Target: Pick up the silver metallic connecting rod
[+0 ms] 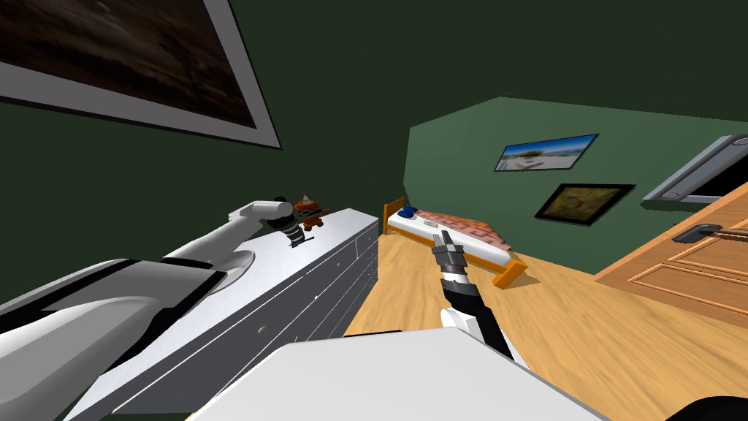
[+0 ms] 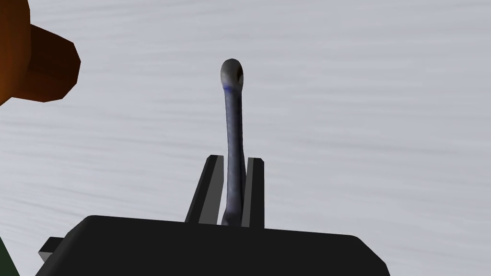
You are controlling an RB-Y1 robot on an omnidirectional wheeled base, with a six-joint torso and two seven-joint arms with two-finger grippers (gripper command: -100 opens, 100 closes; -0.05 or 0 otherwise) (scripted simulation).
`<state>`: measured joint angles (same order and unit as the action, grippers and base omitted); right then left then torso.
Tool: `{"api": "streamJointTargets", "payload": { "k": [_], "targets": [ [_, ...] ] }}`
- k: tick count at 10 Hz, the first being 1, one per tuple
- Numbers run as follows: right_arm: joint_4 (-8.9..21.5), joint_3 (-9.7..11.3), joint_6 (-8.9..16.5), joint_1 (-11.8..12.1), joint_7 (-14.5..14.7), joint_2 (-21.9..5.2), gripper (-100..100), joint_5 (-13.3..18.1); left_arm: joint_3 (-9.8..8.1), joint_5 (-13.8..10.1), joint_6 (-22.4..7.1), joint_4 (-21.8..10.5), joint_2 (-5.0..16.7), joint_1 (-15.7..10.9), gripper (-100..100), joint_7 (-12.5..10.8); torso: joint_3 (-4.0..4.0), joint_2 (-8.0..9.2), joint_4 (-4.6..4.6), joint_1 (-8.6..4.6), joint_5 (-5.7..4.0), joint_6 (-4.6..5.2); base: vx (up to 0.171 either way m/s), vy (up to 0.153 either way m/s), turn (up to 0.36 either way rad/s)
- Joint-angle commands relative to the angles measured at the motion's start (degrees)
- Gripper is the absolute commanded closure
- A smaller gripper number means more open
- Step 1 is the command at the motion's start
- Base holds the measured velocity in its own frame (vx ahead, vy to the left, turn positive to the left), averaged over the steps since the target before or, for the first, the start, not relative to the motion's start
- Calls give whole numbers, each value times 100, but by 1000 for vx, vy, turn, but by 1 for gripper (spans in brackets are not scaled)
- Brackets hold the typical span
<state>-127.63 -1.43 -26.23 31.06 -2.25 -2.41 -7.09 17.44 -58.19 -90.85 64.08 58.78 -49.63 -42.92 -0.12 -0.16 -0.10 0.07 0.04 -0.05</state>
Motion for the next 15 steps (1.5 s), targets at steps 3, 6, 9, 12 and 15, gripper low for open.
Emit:
{"api": "streamJointTargets", "payload": {
  "k": [3,6,9,12,15],
  "targets": [
    [0,0,0,0,0,0,0,0,-587,441,-453,395,-254,180,100,25,1,2,0,-1,0,-1,20,16,0],
    [0,0,0,0,0,0,0,0,-1105,934,-937,809,-582,363,100,94,4,7,2,-3,-3,-2,15,13,5],
    [0,0,0,0,0,0,0,0,-1556,1206,-1184,1017,-747,454,100,128,4,6,2,-2,-2,-1,16,14,3],
    [0,0,0,0,0,0,0,0,-2072,1704,-1672,1431,-1075,637,100,196,5,8,3,-1,-3,-3,17,14,5],
    [0,0,0,0,0,0,0,0,-2524,1971,-1915,1639,-1240,728,100,231,5,9,3,0,-1,-4,15,14,3]
  ]
}}
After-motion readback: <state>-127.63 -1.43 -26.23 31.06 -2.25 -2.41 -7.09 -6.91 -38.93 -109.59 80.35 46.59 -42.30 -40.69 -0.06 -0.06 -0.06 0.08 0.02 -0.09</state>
